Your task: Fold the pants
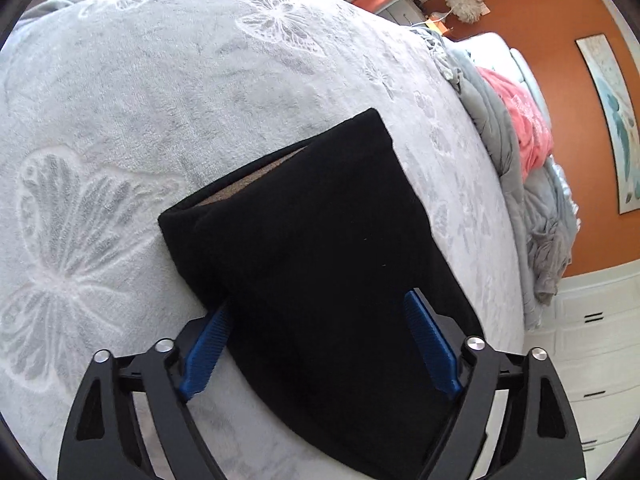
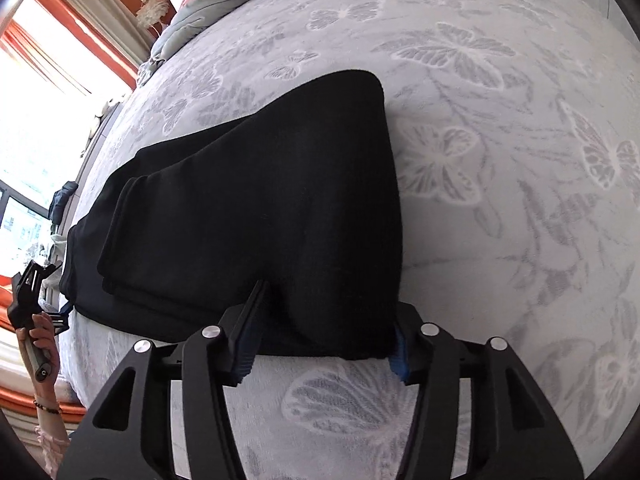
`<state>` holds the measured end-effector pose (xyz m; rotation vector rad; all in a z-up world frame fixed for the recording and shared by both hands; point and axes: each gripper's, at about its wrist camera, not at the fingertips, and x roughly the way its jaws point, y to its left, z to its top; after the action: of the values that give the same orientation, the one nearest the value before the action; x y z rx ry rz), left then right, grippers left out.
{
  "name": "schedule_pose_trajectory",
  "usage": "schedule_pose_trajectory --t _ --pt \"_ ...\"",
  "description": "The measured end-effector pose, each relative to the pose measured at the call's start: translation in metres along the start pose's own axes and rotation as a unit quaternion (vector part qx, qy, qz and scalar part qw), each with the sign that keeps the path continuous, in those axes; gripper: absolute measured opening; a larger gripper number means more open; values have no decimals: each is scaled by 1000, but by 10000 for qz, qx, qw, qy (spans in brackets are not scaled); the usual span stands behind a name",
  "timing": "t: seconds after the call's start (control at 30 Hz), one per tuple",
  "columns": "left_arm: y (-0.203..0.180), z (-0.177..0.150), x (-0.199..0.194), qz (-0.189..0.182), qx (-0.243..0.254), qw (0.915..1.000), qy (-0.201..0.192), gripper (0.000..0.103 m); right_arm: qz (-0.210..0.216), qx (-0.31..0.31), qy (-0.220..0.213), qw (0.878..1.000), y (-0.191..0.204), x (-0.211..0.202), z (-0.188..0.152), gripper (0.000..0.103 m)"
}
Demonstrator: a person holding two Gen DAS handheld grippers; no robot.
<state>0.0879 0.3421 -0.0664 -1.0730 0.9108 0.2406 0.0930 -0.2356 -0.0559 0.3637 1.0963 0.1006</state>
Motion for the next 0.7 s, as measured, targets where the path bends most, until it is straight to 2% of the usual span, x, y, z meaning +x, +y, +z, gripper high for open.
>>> schedule_pose_trajectory --t 0.03,0.1,0.13,0.2,0.23,0.3,0.37,0.47,0.53,0.57,0.63,0.67,0.7 --pt "0 1 0 -51 -77 9999 -40 84 -5 -3 -23 10000 1 2 -1 48" --pt "2 3 1 -120 -103 9998 -115 81 -35 -88 -73 9999 5 0 -2 35" --pt "2 4 0 -74 -109 9997 -185 68 -62 -135 -112 9998 8 -1 -2 30" --pt "2 6 0 -63 -53 9998 -187 35 -87 -173 -143 9997 10 -4 -1 23" --pt "5 10 1 -167 -114 9997 -99 6 -66 -161 -145 9997 10 -5 -1 22" --pt "16 14 -3 -564 -497 9971 -66 4 71 -11 -157 9999 5 -8 0 19" --pt "16 13 -17 -807 -566 9951 -52 4 336 89 -233 9991 2 -22 2 18" --pt "-2 4 -50 -982 -76 9951 -74 4 812 84 -362 9960 -5 -64 0 17" --pt "-15 -15 -71 -988 350 9945 56 4 866 111 -486 9950 -15 -89 -10 17" --pt "-19 -27 -78 -949 556 9939 130 4 776 131 -544 9954 -21 -97 -16 17" --pt "-19 -47 -72 -715 667 9945 382 4 318 261 -488 9980 -41 -99 -29 20" --pt "-13 -56 -64 -575 644 9949 527 5 51 313 -203 9993 -54 -86 -37 26" --pt "-10 -61 -53 -289 646 9957 602 5 -239 471 45 9986 -64 -75 -41 27"
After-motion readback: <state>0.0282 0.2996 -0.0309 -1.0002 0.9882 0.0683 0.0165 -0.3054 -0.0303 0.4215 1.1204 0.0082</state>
